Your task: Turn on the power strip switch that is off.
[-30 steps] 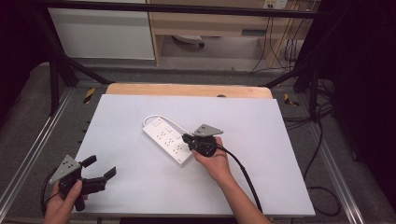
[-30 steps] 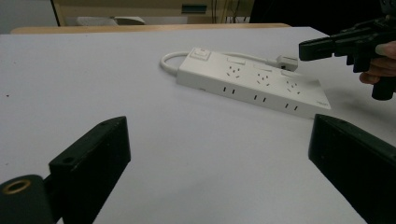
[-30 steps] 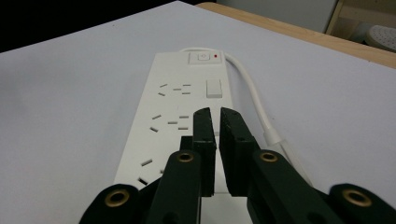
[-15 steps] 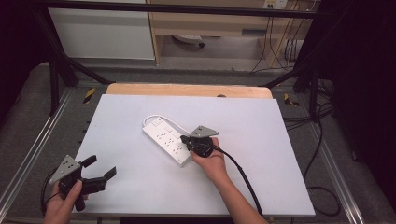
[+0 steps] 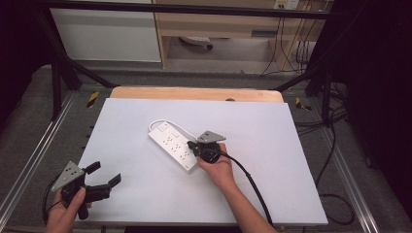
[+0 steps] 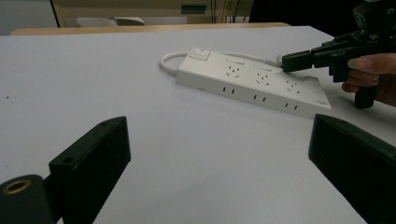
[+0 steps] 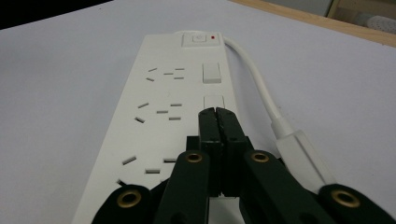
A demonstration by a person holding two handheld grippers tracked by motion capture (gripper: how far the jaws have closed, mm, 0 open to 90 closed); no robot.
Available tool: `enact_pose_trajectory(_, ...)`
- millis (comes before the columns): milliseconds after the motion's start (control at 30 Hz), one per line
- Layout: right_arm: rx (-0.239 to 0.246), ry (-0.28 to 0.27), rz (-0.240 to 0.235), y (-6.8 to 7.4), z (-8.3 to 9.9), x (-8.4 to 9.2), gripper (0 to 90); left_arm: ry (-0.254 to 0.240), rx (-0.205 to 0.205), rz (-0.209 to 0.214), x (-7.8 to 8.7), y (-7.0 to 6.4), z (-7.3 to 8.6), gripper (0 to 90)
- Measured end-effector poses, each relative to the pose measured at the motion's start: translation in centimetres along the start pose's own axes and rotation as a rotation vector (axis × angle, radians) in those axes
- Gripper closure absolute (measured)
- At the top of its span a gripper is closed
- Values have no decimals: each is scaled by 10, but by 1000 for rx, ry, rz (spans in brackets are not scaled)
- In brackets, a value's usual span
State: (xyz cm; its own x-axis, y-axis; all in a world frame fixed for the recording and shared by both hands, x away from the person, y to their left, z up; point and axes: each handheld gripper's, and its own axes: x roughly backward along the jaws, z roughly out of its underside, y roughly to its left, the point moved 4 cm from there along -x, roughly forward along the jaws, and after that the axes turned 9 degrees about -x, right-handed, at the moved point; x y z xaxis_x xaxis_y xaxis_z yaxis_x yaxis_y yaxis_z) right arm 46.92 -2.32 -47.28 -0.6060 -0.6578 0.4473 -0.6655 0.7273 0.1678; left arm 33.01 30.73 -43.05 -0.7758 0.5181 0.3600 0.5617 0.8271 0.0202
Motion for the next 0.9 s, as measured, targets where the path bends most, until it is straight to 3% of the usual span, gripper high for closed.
enact_pose_trajectory(900, -11, -5, 1, -2, 0, -4, 900, 4, 4, 2, 0, -1, 0, 57)
